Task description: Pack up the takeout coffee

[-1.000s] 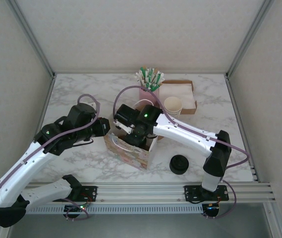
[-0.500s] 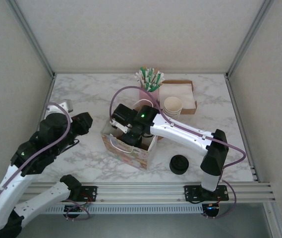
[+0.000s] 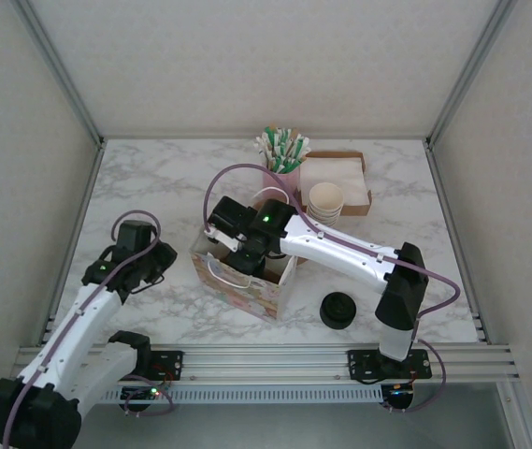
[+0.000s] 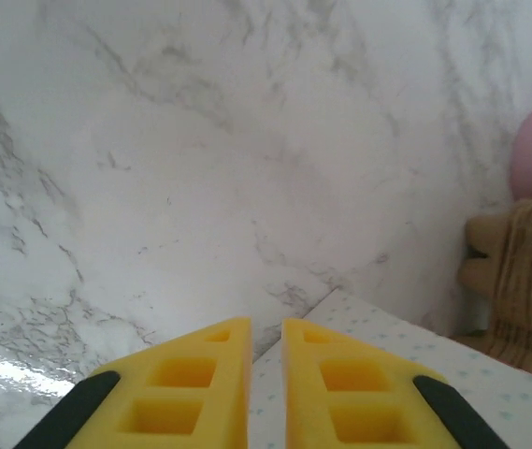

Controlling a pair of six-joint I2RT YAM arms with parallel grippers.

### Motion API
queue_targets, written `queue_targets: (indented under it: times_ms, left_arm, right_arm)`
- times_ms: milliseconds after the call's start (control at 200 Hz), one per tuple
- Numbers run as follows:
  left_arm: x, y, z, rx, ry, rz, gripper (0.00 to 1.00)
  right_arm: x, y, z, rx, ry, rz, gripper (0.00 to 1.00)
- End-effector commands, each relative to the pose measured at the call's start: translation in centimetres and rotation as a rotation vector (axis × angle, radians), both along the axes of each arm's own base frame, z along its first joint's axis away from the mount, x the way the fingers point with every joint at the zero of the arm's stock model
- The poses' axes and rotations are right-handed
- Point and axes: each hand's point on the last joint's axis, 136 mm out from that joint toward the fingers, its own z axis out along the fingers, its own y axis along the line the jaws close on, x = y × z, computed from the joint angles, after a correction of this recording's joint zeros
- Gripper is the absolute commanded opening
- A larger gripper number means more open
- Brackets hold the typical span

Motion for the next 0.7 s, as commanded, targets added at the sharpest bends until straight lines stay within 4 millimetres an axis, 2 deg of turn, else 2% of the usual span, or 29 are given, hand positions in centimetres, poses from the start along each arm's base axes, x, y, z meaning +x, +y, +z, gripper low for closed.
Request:
queue_targets:
  times_ms: [0,95,385,696]
  left_arm:
    - [1.2,-1.1,-0.5,-0.061,-0.035,-0.02,0.16]
    - [1.2,-1.5,-1.7,-0.068,-0.01,-0.037,0.15]
    - [1.4,-3.3,-3.7,-0.087,0.038,-0.117,0.14]
    - [1.6,-4.6,-4.5,-0.077,0.054,-0.165,0.14]
  right_arm:
    - [-0.3,0.9,0.1,0.022,0.005,0.03,0.39]
    - [-0.3,0.9,0.2,0.026,0.004,0.031,0.39]
    - [-0.4,1.0,0.3,0.046,0.004,0.032,0.39]
    - [-0.5,1.0,0.2,0.062,0.002,0.031,0.39]
